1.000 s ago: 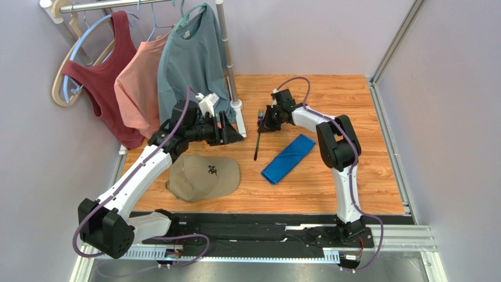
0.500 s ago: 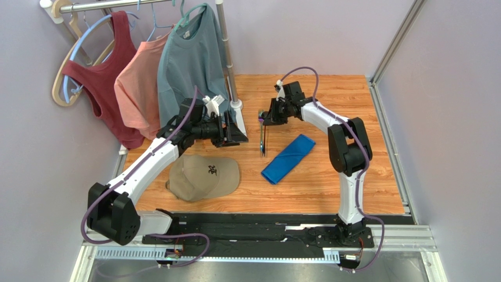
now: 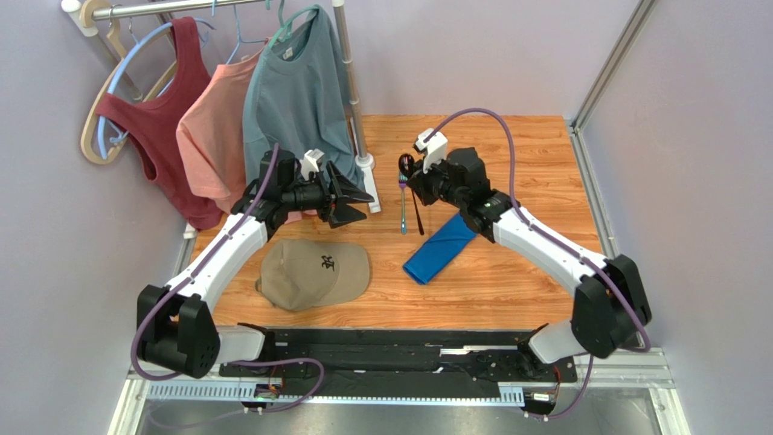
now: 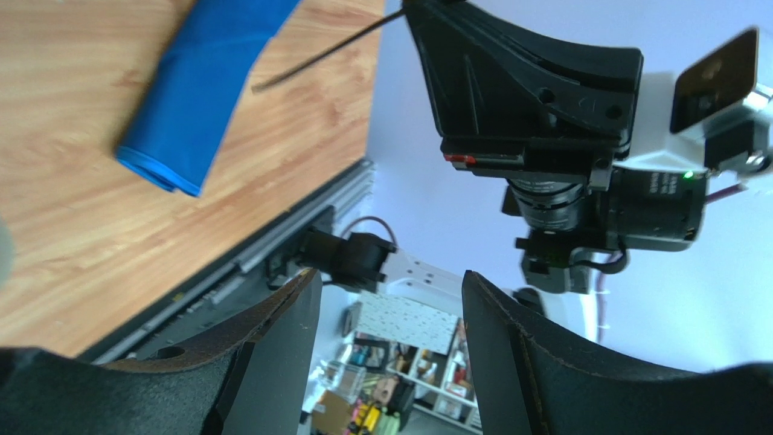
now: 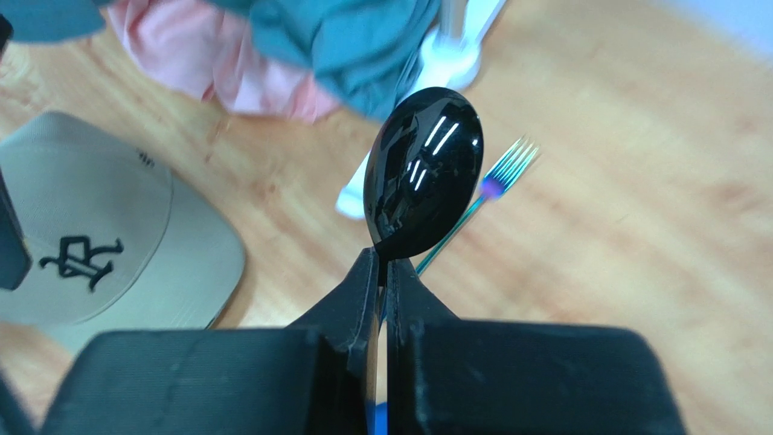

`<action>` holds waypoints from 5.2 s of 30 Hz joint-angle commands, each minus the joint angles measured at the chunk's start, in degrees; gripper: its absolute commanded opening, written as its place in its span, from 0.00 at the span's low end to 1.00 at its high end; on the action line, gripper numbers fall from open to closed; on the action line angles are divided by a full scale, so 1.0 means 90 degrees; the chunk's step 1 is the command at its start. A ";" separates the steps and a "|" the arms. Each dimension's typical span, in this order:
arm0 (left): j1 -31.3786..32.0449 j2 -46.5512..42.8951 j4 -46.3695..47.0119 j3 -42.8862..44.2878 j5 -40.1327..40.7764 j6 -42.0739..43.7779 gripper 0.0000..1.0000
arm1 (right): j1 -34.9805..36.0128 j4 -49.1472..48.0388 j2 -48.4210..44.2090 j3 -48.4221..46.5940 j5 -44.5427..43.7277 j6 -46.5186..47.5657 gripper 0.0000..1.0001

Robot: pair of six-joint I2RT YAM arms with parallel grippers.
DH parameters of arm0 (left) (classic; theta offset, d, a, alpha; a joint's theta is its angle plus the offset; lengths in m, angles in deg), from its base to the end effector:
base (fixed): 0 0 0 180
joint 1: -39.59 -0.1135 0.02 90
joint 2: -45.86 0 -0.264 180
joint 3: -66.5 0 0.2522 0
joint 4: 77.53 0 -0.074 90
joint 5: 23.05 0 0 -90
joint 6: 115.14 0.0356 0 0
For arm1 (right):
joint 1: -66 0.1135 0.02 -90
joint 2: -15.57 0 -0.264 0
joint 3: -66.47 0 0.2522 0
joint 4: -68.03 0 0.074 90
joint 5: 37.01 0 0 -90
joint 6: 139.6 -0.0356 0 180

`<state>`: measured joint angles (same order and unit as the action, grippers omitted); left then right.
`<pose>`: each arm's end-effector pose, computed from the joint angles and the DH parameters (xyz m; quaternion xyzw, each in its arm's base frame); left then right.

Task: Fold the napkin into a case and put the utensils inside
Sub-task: Pick up the spoon from the center of the board, then pass from the right arm to the left, then insert the spoon into the folded napkin.

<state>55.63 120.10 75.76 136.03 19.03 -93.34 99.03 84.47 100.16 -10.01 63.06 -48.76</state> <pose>0.2648 -0.1036 0.2959 -0.1719 0.8032 -0.5626 0.0941 0.2850 0.1927 0.2954 -0.2895 0.7879 0.2202 0.4969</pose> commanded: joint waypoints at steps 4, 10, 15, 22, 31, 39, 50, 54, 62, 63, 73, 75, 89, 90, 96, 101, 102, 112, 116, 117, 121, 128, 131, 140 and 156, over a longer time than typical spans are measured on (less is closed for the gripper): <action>0.0016 -0.1488 -0.0210 0.0112 0.0011 -0.1657 0.67 | 0.0703 -0.2561 -0.1206 0.1215 -0.1868 0.2579 0.04; 0.0229 -0.2009 -0.0784 -0.0006 0.0237 -0.2938 0.66 | 0.1758 -0.5293 -0.1412 0.2426 -0.3753 0.5010 0.00; 0.0816 -0.1735 -0.1119 0.0463 0.0568 -0.3379 0.65 | 0.2655 -0.7589 -0.1091 0.3178 -0.4574 0.7505 0.00; 0.0807 -0.1200 -0.1861 0.0737 0.0716 -0.2648 0.64 | 0.3448 -0.9710 -0.0143 0.3424 -0.4751 1.0118 0.00; 0.0807 -0.0797 -0.2799 0.1011 0.0920 -0.1240 0.62 | 0.3907 -0.9711 -0.0377 0.3658 -0.4800 1.0326 0.00; 0.0826 -0.0593 -0.2565 0.0805 0.0930 -0.1504 0.62 | 0.4044 -0.9838 -0.0064 0.3522 -0.4722 1.0678 0.00; 0.0885 -0.0514 -0.1892 0.0513 0.0774 -0.1943 0.36 | 0.4161 -0.9858 0.0171 0.3424 -0.4644 1.0629 0.00; 0.0894 -0.0572 -0.0948 0.0123 0.0618 -0.2313 0.00 | 0.4181 -0.9839 0.0219 0.3433 -0.4702 1.0532 0.04; 0.0767 -0.0563 -0.0455 -0.0044 0.1416 -0.0259 0.00 | 0.4181 -0.8936 -0.0852 0.3911 -0.6494 0.7880 0.92; 0.0767 -0.0592 -0.0485 -0.0044 0.1525 -0.0060 0.00 | 0.4181 -0.8370 -0.1145 0.4057 -0.6702 0.6841 0.93; 0.1011 -0.0427 0.0286 -0.0766 0.2209 0.1347 0.00 | 0.1927 -0.0127 -0.4829 0.3689 -0.5534 -0.0830 0.95; 0.1362 -0.0426 0.0257 -0.0922 0.2491 0.1358 0.00 | 0.1098 0.0490 -0.4684 0.3357 -0.5221 -0.1292 0.95; 0.3355 -0.0935 -0.0291 -0.1645 0.5315 -0.0975 0.00 | -0.1959 0.2154 -0.0807 0.0564 -0.2645 -0.2310 0.56; 0.3394 -0.0886 -0.0164 -0.1742 0.5315 -0.1005 0.00 | -0.2068 0.2231 -0.0700 0.0321 -0.2352 -0.2301 0.38; 0.3638 -0.0407 0.0306 -0.1821 0.5491 -0.1191 0.00 | -0.2177 0.3198 0.0521 -0.0521 -0.1481 -0.1871 0.01; 0.3765 -0.0114 0.0452 -0.1773 0.5549 -0.1309 0.00 | -0.2186 0.3033 0.0912 -0.0434 -0.0426 -0.2017 0.00; 0.3804 -0.0094 0.0404 -0.1734 0.5636 -0.1318 0.00 | -0.2186 0.3023 0.1048 -0.0424 -0.0415 -0.2027 0.00; 0.3951 0.0120 0.0462 -0.1763 0.5715 -0.1523 0.00 | -0.2196 0.2915 0.1459 -0.0287 -0.0806 -0.2164 0.00; 0.4038 0.0218 0.0705 -0.1899 0.5763 -0.1738 0.00 | -0.2196 0.2828 0.1538 -0.0190 -0.0933 -0.2291 0.00; 0.4068 0.0228 0.0745 -0.1967 0.5890 -0.1786 0.00 | -0.2196 0.2779 0.1567 -0.0170 -0.0942 -0.2320 0.00; 0.4107 0.0306 0.1174 -0.2143 0.6018 -0.1953 0.00 | -0.2206 0.2652 0.1577 0.0015 -0.1108 -0.2447 0.00; 0.4224 0.0365 0.1283 -0.2173 0.6213 -0.1924 0.00 | -0.2294 0.2564 0.1440 0.0094 -0.1421 -0.2437 0.00; 0.4234 0.0394 0.1360 -0.2202 0.6213 -0.1963 0.00 | -0.2391 0.2593 0.1352 0.0094 -0.1431 -0.2437 0.00; 0.4234 0.0667 0.1400 -0.2115 0.6086 -0.1953 0.00 | -0.2460 0.2515 0.1528 0.0093 -0.1275 -0.2408 0.00; 0.4283 0.1429 0.2572 -0.1812 0.6564 -0.1681 0.00 | -0.2479 0.2447 0.1840 0.0191 -0.1216 -0.2418 0.00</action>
<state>93.70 131.95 95.43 116.73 74.61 -110.52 77.04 107.55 115.18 -7.56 52.02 -69.98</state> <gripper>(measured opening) 0.026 0.006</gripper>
